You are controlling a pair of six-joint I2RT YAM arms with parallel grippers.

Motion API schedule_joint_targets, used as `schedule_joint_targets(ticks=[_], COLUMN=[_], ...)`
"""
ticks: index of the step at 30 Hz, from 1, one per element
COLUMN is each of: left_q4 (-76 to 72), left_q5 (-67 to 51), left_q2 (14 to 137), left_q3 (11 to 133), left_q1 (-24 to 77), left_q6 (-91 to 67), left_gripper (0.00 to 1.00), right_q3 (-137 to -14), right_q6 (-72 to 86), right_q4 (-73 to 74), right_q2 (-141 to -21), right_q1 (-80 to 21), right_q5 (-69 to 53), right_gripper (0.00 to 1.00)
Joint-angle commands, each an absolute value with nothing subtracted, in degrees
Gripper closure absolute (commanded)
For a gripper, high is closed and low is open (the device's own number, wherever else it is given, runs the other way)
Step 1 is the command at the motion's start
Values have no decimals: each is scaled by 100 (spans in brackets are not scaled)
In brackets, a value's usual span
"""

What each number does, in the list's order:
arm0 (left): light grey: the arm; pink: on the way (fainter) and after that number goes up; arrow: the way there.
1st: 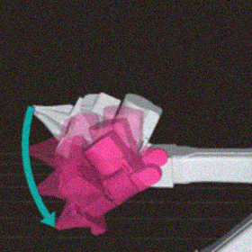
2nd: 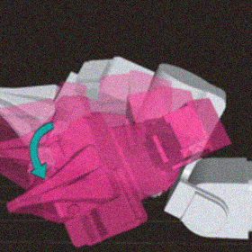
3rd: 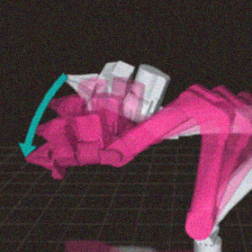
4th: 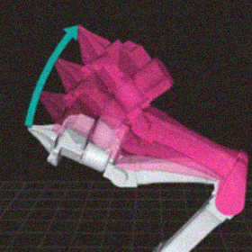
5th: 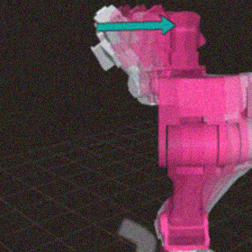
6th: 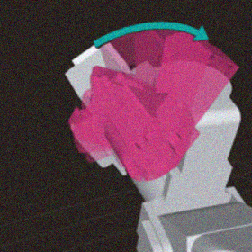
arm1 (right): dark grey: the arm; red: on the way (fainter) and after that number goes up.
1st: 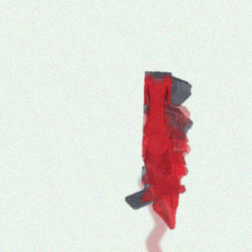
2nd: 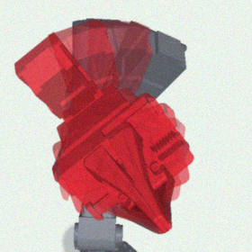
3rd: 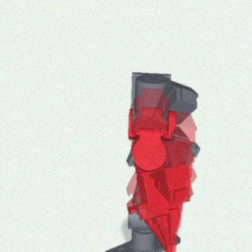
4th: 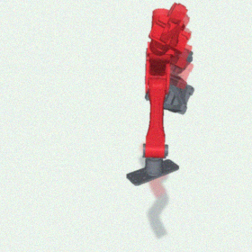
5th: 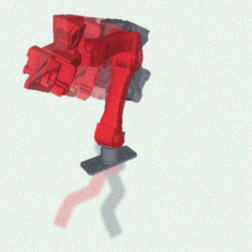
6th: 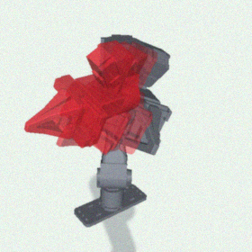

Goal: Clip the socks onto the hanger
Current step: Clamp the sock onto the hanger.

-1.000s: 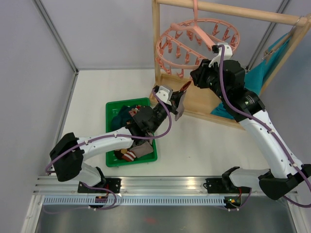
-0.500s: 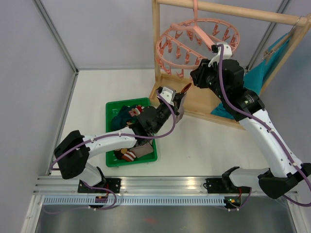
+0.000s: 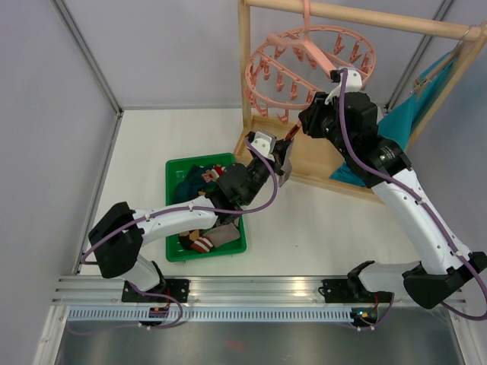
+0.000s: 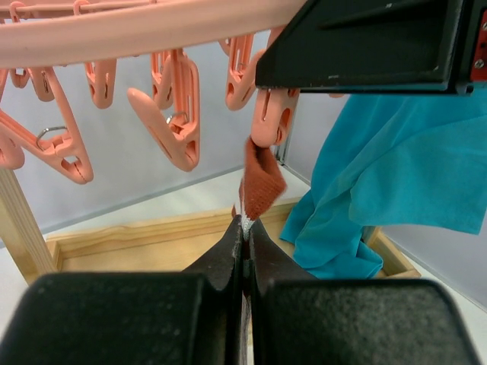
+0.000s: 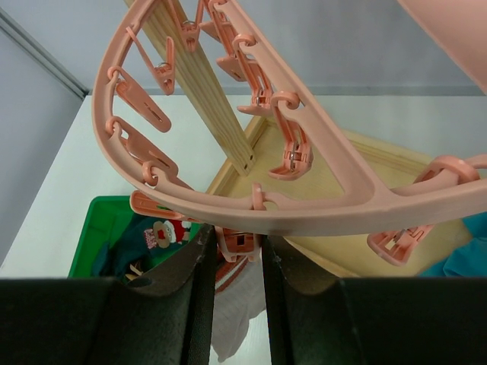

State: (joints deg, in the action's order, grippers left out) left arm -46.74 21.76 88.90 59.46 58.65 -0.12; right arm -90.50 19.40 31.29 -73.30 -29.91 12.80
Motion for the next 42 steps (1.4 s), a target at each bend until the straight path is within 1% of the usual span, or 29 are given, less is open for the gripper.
schedule_joint_targets(ticks=[1,22,31,42], left_q4=[-5115,-5229,-5229,-5344], left_q5=[2294,2127,1758,1889], left_q2=[9000,9088,9062,9070], left_q3=[6205,6337,6337,6293], left_q1=[5897,5906,5924,5950], left_q6=[79,53,-69,-79], left_gripper=[98,98,98,98], right_q3=[-9308,-9448,-9361,-9229], right_q6=[2144,2232,2250,2303], right_q4=[3243,3366,3235,3155], right_q2=[-7435,-7629,-7611,-7506], right_q1=[-3041,-3138,-3182,-3217], right_q5=[1529,1731,1846,1802], right_gripper=[100,100,100,100])
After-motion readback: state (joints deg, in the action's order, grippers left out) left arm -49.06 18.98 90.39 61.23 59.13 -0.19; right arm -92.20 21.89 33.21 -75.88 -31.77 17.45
